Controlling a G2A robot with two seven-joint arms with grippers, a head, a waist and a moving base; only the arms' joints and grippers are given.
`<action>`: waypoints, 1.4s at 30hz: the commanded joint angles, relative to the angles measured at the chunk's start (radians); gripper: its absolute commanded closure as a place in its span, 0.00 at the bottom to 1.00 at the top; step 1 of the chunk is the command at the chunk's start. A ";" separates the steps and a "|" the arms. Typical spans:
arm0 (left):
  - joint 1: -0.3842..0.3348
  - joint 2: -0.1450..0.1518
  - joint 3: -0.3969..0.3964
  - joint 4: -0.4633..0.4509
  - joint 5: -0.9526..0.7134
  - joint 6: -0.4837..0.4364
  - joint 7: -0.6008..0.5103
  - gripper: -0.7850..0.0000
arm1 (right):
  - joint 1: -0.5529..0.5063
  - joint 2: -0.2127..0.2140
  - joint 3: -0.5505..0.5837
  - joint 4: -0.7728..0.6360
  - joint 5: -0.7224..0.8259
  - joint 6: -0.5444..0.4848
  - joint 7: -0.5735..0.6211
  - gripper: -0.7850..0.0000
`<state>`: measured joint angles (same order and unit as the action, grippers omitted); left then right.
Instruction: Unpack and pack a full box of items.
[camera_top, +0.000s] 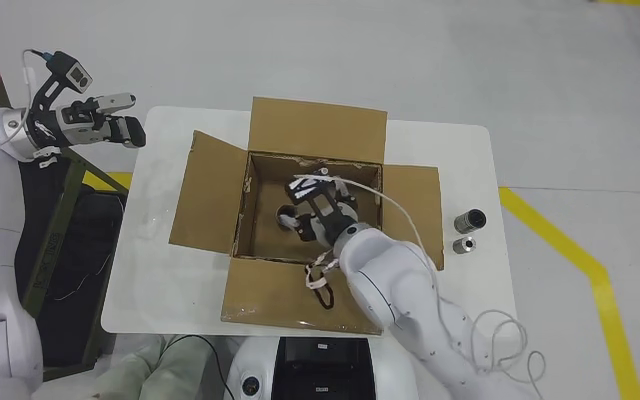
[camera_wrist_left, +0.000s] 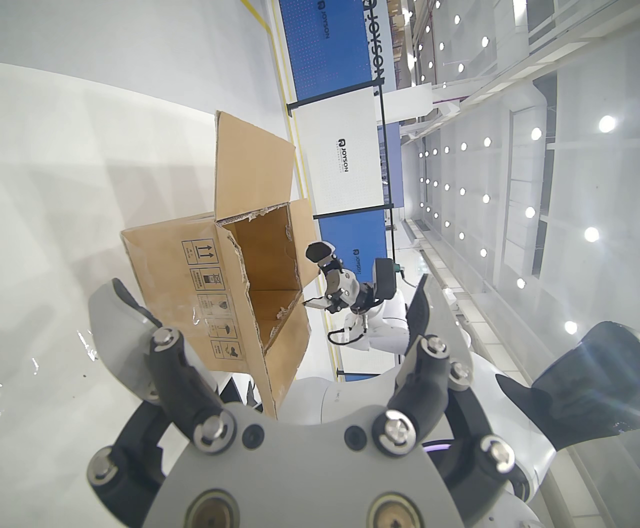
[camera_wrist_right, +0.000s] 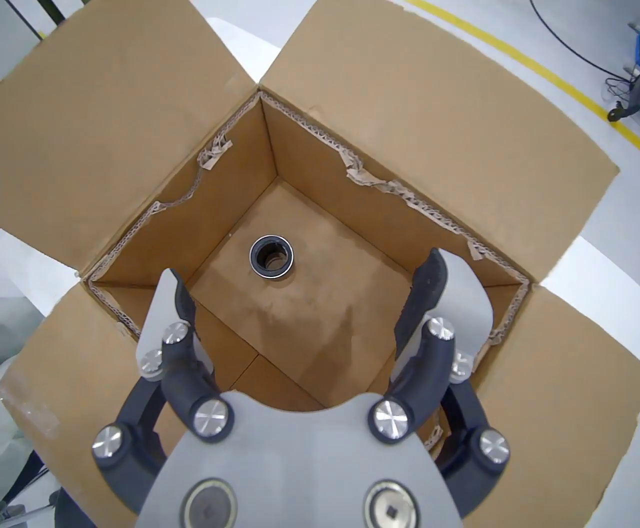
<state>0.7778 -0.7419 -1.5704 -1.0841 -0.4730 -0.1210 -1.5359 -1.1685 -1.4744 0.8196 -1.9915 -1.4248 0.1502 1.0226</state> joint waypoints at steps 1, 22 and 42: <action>0.000 0.000 0.000 0.000 0.000 0.000 0.000 0.00 | 0.019 -0.006 -0.009 0.036 0.023 -0.004 0.005 0.00; 0.000 0.000 0.000 0.000 0.000 0.000 0.000 0.00 | 0.184 -0.071 -0.089 0.364 0.136 -0.026 0.013 0.00; 0.000 0.000 0.000 0.000 0.000 0.000 0.000 0.00 | 0.284 -0.137 -0.142 0.626 0.215 -0.008 -0.012 0.03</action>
<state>0.7778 -0.7419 -1.5704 -1.0841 -0.4730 -0.1210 -1.5359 -0.8866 -1.6094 0.6774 -1.3726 -1.2142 0.1433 1.0112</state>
